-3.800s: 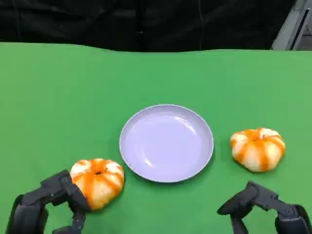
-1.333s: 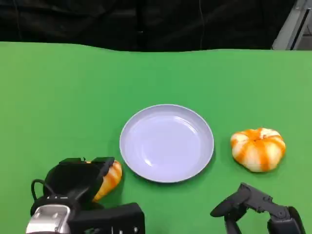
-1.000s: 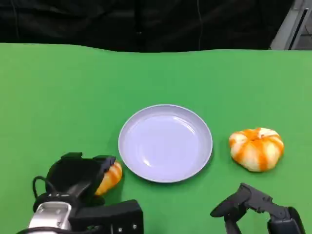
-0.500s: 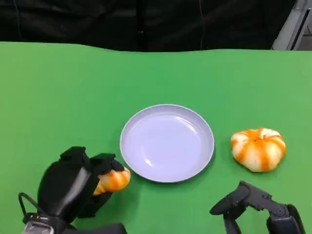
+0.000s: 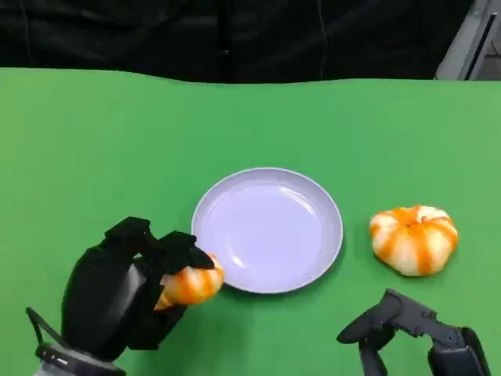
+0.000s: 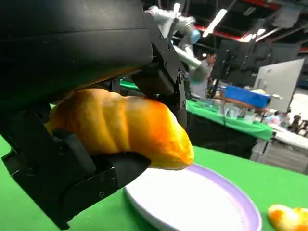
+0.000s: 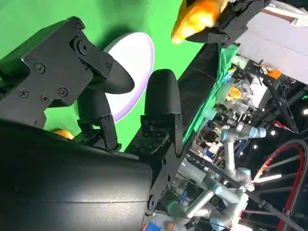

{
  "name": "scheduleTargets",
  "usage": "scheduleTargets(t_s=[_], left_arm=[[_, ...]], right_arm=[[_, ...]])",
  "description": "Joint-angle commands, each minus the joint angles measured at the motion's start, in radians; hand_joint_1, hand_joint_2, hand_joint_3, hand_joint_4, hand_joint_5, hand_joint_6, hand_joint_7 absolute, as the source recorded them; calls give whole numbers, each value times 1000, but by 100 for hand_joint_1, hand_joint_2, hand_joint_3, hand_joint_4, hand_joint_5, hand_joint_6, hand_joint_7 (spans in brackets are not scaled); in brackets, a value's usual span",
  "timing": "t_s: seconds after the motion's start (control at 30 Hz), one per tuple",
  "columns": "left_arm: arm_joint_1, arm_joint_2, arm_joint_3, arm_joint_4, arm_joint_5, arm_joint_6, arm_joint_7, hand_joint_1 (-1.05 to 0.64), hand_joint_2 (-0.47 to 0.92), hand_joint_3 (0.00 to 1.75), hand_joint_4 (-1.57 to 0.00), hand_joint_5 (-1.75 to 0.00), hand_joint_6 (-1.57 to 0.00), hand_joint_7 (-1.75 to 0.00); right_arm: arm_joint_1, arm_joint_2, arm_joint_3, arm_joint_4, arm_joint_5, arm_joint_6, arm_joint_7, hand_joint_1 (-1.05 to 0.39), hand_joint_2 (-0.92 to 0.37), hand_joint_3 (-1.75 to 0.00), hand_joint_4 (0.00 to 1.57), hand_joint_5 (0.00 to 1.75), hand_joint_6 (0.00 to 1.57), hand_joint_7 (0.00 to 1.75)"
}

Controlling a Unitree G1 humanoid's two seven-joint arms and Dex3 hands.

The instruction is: Grasp the bread from the table and place it into the plate.

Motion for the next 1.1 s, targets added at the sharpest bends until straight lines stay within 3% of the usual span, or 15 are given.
scheduleTargets(t_s=[0.03, 0.73, 0.93, 1.1], left_arm=[[-49, -9, 0, 9, -3, -45, 27, -15, 15, 161, -95, -169, -91, -131], [-295, -164, -80, 209, 44, 17, 43, -18, 17, 155, -96, -175, -89, -145], [-375, -192, -116, 306, 59, 77, 41, -18, 27, 140, -94, -175, -84, -154], [-439, -221, -149, 388, 70, 142, 38, -16, 35, 115, -89, -171, -90, -125]], right_arm=[[5, -7, 2, -2, 3, -9, -8, -9, -33, -131, 72, 152, 78, 121], [15, -5, 17, -15, 3, -7, -10, -10, -31, -133, 70, 155, 77, 122], [15, -8, 20, -16, -1, -7, -11, -10, -31, -134, 70, 156, 77, 123], [19, -7, 25, -18, -3, -6, -13, -10, -30, -134, 70, 156, 77, 122]])
